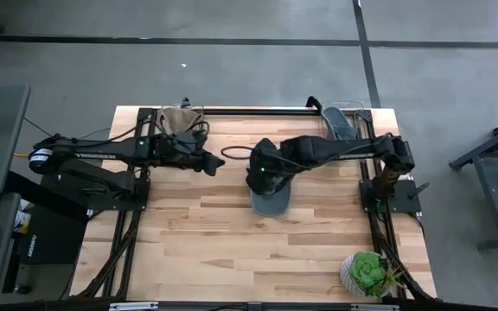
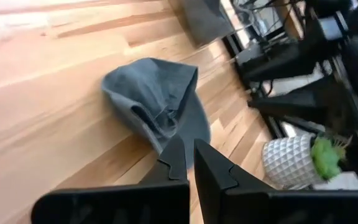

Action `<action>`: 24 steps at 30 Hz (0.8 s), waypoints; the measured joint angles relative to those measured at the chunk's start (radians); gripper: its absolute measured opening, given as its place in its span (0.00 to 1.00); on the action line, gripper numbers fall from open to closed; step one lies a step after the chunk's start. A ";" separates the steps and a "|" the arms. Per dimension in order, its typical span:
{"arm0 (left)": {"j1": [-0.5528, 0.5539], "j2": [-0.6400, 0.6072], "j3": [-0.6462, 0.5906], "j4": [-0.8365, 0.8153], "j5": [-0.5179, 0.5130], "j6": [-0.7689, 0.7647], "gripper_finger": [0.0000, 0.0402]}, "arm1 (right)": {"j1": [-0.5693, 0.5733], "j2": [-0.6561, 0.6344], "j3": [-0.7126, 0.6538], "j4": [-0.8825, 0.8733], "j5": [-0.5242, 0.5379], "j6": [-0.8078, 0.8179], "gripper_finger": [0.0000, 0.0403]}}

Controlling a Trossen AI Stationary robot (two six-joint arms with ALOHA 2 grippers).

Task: Pick & Place hat
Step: Put the blue cap into the right transparent bin

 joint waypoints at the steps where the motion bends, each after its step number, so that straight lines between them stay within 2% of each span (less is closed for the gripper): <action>1: 0.000 -0.017 0.000 -0.021 0.000 0.015 0.00 | -0.013 0.004 0.000 0.005 -0.012 -0.007 0.33; 7: 0.000 -0.115 0.001 -0.111 -0.030 0.059 0.00 | -0.075 0.036 0.000 0.086 -0.107 -0.055 0.48; 11: 0.000 -0.175 0.000 -0.186 -0.075 0.075 0.00 | -0.112 0.083 0.000 0.132 -0.197 -0.026 0.59; 14: 0.001 -0.213 0.000 -0.227 -0.096 0.075 0.00 | -0.133 0.124 0.000 0.139 -0.221 -0.010 0.65; 18: 0.000 -0.247 0.000 -0.252 -0.098 0.075 0.00 | -0.158 0.165 0.000 0.140 -0.245 0.002 0.69; 24: 0.000 -0.280 0.000 -0.342 -0.100 0.075 0.00 | -0.186 0.214 0.000 0.143 -0.276 -0.020 0.70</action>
